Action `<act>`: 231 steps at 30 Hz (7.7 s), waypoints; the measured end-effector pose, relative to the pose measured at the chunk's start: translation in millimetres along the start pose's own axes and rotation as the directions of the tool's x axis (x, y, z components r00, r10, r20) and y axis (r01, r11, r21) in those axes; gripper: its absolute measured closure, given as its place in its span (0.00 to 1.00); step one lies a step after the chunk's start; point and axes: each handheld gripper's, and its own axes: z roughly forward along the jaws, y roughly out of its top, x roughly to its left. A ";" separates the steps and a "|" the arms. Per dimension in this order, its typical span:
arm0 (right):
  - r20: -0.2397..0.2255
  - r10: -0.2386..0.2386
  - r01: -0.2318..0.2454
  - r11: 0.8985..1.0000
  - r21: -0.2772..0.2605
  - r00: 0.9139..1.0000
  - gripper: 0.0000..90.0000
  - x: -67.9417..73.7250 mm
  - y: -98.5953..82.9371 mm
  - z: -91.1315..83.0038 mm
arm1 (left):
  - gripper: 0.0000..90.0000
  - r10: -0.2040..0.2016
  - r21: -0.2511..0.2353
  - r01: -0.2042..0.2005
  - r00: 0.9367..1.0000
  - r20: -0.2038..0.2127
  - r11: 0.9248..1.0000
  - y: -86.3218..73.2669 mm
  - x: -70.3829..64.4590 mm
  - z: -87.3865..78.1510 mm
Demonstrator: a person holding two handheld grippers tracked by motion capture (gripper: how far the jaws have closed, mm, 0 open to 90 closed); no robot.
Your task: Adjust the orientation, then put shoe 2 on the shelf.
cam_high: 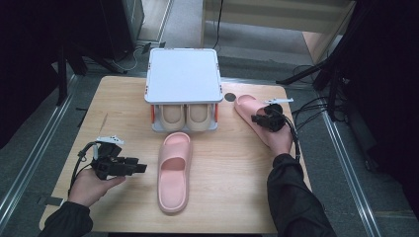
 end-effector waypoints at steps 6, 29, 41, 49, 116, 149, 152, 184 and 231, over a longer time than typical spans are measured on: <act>-0.007 0.047 -0.047 0.999 -0.025 0.999 0.96 6.4 10.3 -12.8 | 0.51 -0.003 -0.002 0.003 1.000 -0.015 1.000 1.0 1.7 0.2; -0.077 -0.014 0.012 1.000 -0.028 0.997 0.95 57.3 -3.3 -65.1 | 0.57 0.059 -0.037 -0.059 0.998 -0.002 0.998 13.7 1.2 5.4; -0.136 -0.045 0.040 0.998 -0.040 0.990 0.95 99.3 -24.1 -95.7 | 0.71 0.103 -0.049 -0.102 0.995 0.015 0.994 29.8 -2.6 10.3; -0.164 -0.073 0.072 0.997 -0.009 0.984 0.95 128.0 -40.1 -98.1 | 0.74 0.112 -0.039 -0.111 0.993 0.033 0.993 38.9 -2.9 16.0; -0.277 -0.101 0.103 0.995 -0.009 0.955 0.93 168.8 -54.0 -90.7 | 0.79 0.151 -0.023 -0.150 0.988 0.027 0.988 43.8 -0.8 26.5; -0.148 -0.053 0.071 0.990 0.124 0.988 0.91 126.8 -61.8 -41.4 | 0.82 0.141 0.091 -0.143 0.989 0.032 0.985 39.9 8.9 53.8; -0.152 -0.048 0.067 0.991 0.117 0.987 0.91 127.9 -61.1 -42.3 | 0.83 0.153 0.094 -0.156 0.987 0.037 0.983 40.0 5.5 54.1; -0.243 -0.009 0.015 1.000 0.021 0.970 0.81 136.8 -59.5 -64.3 | 0.64 0.115 0.066 -0.120 0.991 0.070 0.991 42.5 0.9 46.2; -0.299 -0.086 0.083 0.996 -0.023 0.950 0.46 221.9 -80.7 -35.6 | 0.57 0.078 0.012 -0.079 0.996 0.029 0.997 29.7 6.8 21.6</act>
